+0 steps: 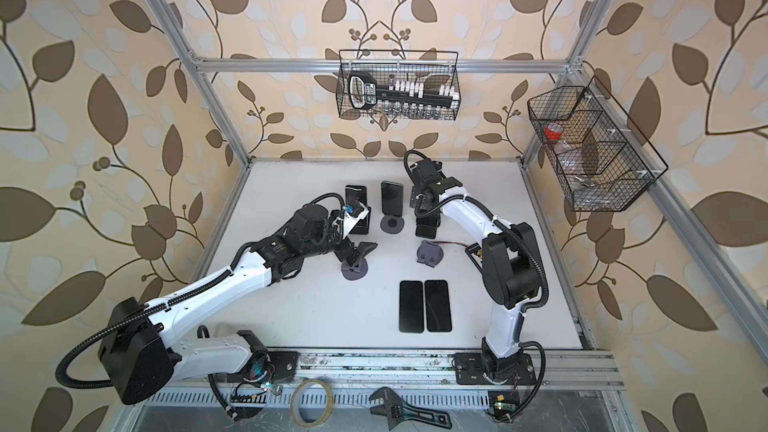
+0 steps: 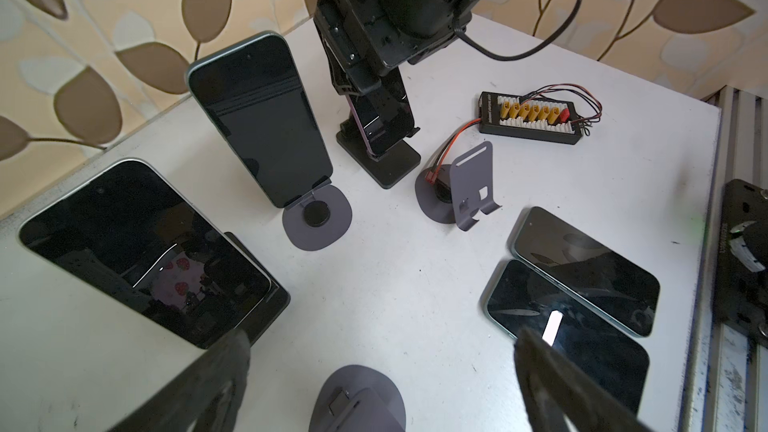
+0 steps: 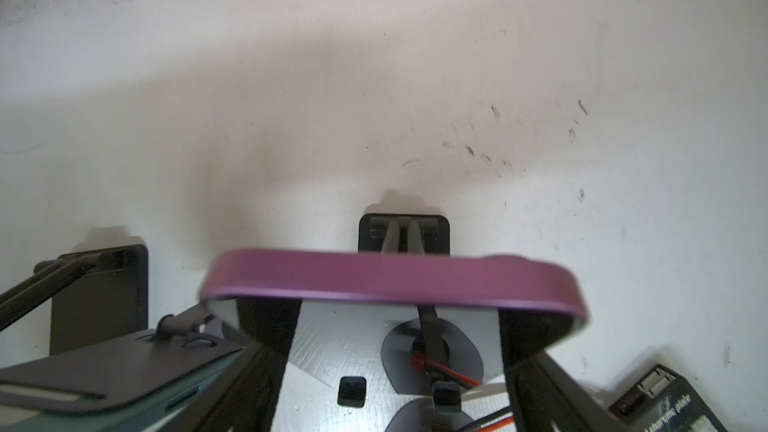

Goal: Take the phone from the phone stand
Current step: 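Close the right gripper on the top edge of the purple-edged phone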

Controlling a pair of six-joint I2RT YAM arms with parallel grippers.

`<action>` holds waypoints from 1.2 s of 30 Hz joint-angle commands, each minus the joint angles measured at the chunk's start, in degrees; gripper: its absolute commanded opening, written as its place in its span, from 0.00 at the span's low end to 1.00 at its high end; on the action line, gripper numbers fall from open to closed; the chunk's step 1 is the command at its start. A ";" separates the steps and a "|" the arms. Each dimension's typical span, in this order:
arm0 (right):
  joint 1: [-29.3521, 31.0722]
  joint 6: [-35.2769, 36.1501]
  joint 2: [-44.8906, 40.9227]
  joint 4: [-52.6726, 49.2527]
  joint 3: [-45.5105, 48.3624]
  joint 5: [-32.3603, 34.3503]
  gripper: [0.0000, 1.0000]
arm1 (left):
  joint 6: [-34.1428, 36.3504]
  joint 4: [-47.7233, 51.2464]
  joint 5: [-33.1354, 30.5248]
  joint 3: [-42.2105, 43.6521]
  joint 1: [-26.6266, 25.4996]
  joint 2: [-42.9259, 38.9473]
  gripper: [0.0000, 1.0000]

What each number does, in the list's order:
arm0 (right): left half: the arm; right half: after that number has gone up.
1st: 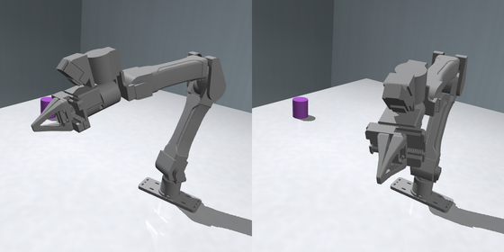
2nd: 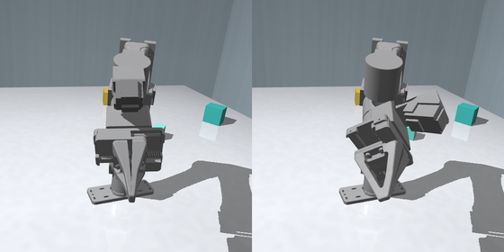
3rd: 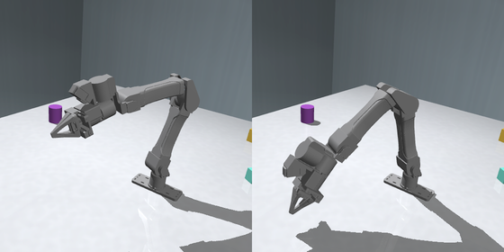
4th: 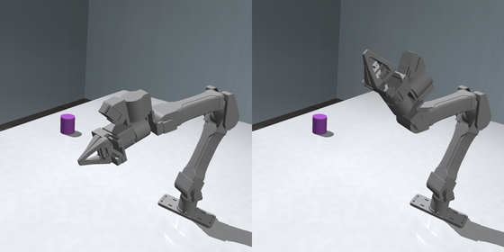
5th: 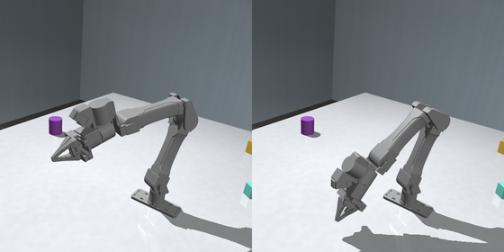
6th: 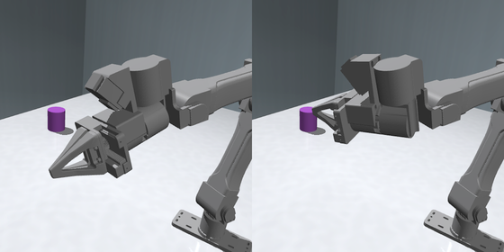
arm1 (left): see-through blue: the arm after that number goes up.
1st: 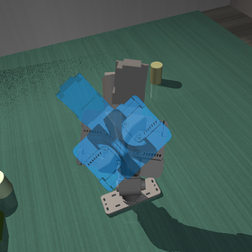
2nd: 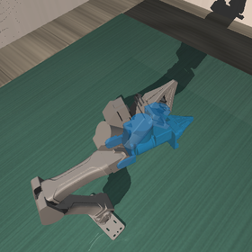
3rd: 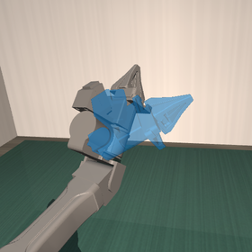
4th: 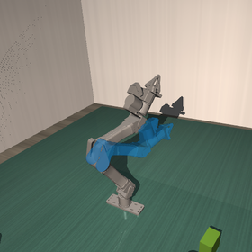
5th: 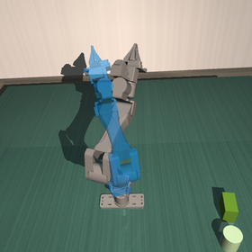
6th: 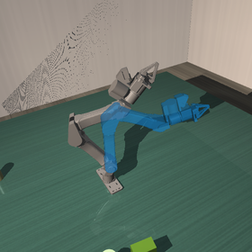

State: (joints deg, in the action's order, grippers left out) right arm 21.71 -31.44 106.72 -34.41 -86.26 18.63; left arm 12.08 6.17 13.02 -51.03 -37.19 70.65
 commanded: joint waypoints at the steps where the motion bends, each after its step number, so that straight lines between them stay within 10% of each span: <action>1: -0.29 0.50 1.35 -0.74 -1.94 0.26 0.81 | 1.29 0.08 -0.18 -0.74 -0.53 -0.08 0.99; 36: -0.70 0.97 2.19 -0.35 -1.81 -0.92 0.79 | 1.03 -0.11 0.08 -0.74 -0.58 0.22 0.99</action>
State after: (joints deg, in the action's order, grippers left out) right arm 21.28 -30.94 107.31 -34.37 -86.28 18.02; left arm 12.10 6.17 13.02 -51.03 -37.19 71.00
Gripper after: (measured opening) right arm 0.790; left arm 0.989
